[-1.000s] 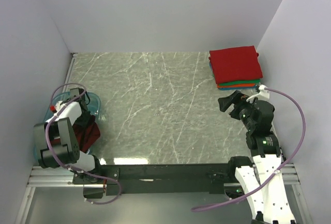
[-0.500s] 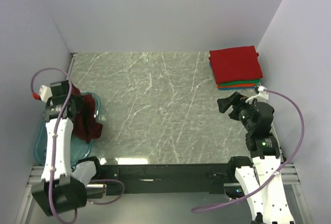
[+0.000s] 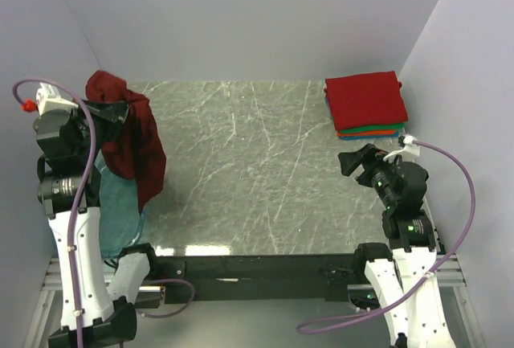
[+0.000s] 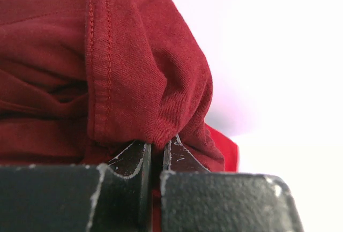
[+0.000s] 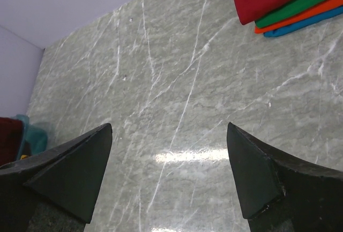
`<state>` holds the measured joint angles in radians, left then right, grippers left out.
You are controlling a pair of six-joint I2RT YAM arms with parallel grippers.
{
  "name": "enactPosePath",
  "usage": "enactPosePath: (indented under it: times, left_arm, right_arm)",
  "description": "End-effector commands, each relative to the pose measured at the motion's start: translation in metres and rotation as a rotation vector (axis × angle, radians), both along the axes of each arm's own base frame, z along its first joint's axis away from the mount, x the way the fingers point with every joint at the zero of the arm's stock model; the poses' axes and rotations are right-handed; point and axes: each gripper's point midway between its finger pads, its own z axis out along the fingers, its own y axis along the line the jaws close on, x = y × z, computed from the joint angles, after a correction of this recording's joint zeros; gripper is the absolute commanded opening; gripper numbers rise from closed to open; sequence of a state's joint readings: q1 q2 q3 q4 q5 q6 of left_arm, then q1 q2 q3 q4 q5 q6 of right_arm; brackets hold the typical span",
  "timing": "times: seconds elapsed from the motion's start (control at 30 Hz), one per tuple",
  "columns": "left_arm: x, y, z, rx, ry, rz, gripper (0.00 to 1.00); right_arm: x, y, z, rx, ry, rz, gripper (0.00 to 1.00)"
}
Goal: Fold and stack the t-shirts
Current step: Move the tshirt to the center of the board
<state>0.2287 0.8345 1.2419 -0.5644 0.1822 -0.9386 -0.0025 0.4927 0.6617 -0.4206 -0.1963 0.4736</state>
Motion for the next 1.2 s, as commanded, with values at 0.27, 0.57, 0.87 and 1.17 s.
enactPosePath:
  times: [0.27,0.57,0.87,1.17]
  left_arm:
    - [0.025,-0.112,0.094,0.078,-0.236,-0.373,0.01]
    - [0.032,-0.227,0.099,0.091,-0.237,-0.643,0.01]
    - [0.022,-0.334,0.055,0.022,-0.190,-0.934,0.01]
    - [0.014,-0.399,0.035,0.007,-0.131,-1.053,0.01]
  right_arm:
    - [0.000,-0.005,0.014,-0.012,-0.070,-0.028,0.93]
    - [-0.001,-0.006,0.011,-0.015,-0.061,-0.032,0.93]
    - [-0.001,-0.006,0.010,-0.018,-0.055,-0.029,0.93]
    - [0.001,-0.009,0.006,-0.020,-0.044,-0.046,0.93]
